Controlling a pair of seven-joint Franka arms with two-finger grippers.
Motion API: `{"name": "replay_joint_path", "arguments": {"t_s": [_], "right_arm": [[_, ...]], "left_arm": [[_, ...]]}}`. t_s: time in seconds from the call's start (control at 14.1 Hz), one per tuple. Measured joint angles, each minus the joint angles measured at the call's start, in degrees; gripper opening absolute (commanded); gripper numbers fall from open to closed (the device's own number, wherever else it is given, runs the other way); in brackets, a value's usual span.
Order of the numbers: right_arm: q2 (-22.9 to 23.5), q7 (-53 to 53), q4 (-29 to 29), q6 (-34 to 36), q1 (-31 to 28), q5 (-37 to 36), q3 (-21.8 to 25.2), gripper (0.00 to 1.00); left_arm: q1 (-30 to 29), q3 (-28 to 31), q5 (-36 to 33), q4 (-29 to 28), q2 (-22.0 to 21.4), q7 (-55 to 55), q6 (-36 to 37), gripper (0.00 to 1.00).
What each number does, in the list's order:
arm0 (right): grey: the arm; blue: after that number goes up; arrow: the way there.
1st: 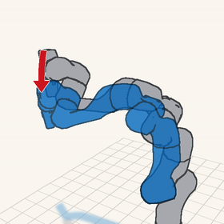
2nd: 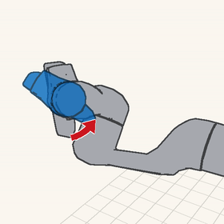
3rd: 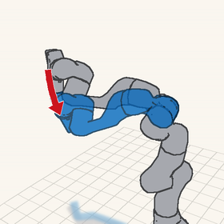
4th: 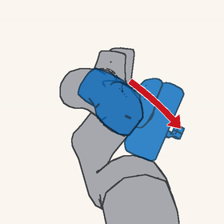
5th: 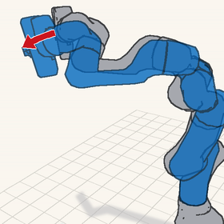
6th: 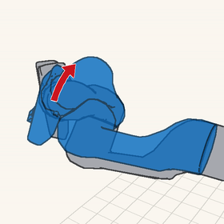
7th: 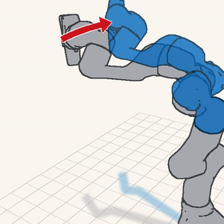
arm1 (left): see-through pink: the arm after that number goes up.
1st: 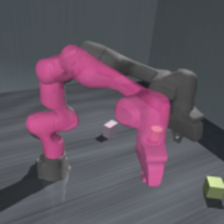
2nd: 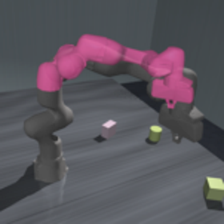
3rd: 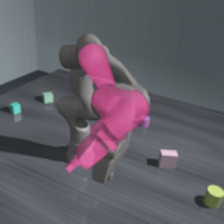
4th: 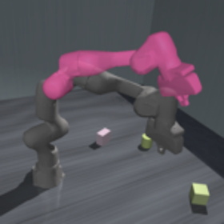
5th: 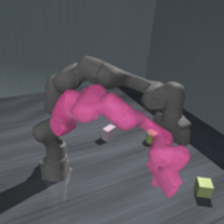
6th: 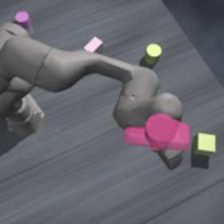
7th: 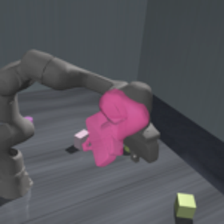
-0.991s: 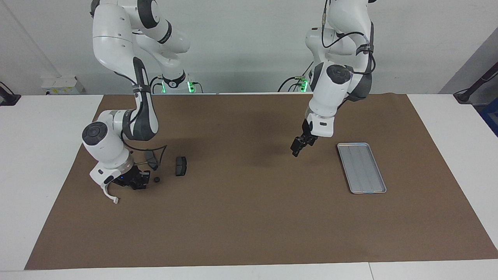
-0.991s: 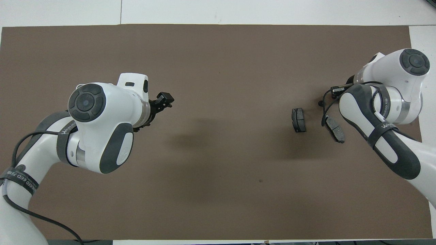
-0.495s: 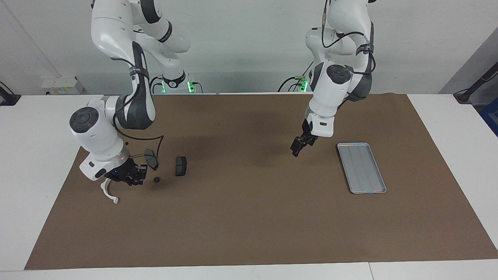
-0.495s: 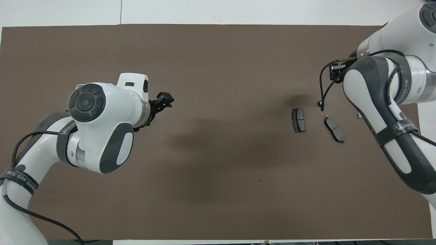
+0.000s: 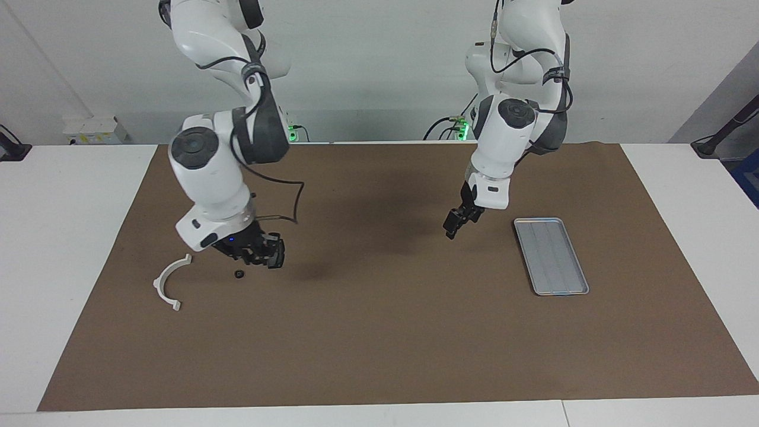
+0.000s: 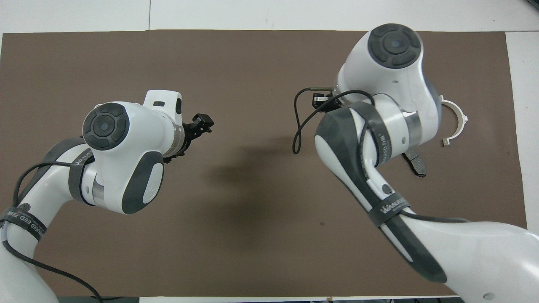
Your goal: Pick bearing gear from pile to tray
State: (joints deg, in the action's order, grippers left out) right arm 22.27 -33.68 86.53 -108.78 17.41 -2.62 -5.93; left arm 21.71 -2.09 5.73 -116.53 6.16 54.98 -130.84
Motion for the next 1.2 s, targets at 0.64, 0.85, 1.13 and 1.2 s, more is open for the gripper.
{"name": "replay_joint_path", "arguments": {"t_s": [0.64, 0.85, 1.13, 1.2], "right_arm": [[-0.3, -16.2, 7.6, -8.2, 10.7, 0.0, -0.1, 0.0], [0.3, -20.4, 9.3, -11.6, 13.3, 0.0, -0.1, 0.0], [3.1, -23.0, 10.5, -16.5, 15.0, 0.0, 0.0, 0.0], [3.8, -23.1, 10.9, -17.9, 15.0, 0.0, 0.0, 0.0]], "left_arm": [[-6.1, 0.6, -0.1, 5.2, 0.7, -1.8, 6.8, 1.0], [-6.5, 0.6, -0.1, 5.3, 1.3, -2.7, 6.8, 1.0], [-6.5, 0.5, -0.1, 5.3, 1.6, -2.9, 6.8, 1.0], [-6.5, 0.4, -0.1, 5.3, 1.6, -2.9, 6.8, 1.0]]}}
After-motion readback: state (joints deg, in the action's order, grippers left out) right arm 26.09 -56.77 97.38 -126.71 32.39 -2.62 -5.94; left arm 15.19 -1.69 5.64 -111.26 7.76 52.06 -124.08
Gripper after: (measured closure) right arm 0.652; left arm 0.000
